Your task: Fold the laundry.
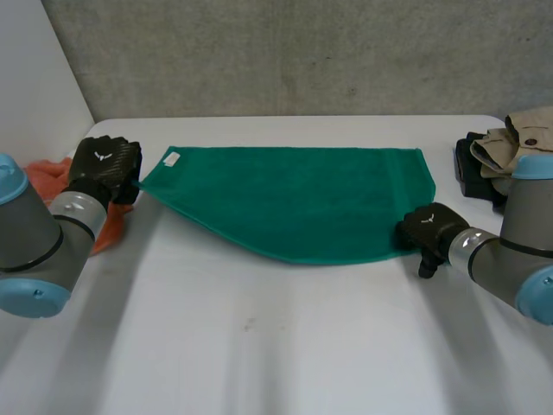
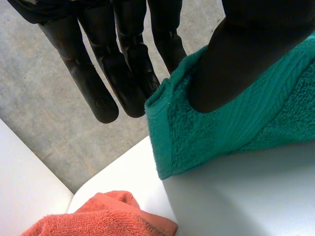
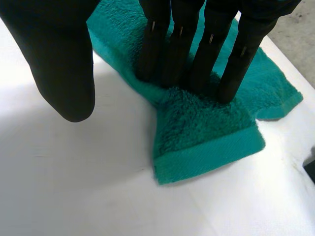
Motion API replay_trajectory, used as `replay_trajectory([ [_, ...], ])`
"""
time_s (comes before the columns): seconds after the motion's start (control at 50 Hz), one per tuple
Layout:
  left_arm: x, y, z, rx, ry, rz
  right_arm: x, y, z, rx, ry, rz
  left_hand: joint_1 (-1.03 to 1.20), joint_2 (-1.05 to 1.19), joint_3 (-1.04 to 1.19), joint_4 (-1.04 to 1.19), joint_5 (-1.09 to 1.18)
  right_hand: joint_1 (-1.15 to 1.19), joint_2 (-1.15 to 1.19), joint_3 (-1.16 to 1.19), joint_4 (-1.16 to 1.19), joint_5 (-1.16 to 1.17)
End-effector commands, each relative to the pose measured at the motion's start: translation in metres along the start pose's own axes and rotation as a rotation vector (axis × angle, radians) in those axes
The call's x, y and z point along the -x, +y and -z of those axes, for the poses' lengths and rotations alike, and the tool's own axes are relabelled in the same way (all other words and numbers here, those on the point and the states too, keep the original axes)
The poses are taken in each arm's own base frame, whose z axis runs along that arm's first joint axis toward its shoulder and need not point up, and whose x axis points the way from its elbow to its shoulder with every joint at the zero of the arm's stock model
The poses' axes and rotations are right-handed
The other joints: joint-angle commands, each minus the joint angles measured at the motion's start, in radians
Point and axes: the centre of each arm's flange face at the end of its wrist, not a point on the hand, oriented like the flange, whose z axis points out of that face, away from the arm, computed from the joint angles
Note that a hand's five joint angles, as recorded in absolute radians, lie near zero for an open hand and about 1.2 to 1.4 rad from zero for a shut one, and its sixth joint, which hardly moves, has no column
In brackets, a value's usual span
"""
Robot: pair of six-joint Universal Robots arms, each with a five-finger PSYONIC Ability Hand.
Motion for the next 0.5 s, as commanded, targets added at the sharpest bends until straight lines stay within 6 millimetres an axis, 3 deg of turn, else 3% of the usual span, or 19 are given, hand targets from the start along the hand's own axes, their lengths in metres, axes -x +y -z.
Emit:
replay_trajectory([
  [0.02,0.002,-0.001,-0.001,-0.006,-0.005,-0.001,-0.006,-0.004,-0.016,-0.049,0.048,0.012,0.238,0.199,0.203,0.193,0.227,0.058,0.057,0.067,0.071,0.089],
  [0.5,0.004,-0.005,-0.007,-0.026,-0.012,-0.005,-0.020,-0.006,-0.061,-0.110,0.120,0.136,0.238,0.199,0.203,0.193,0.227,0.070,0.069,0.079,0.082,0.101],
])
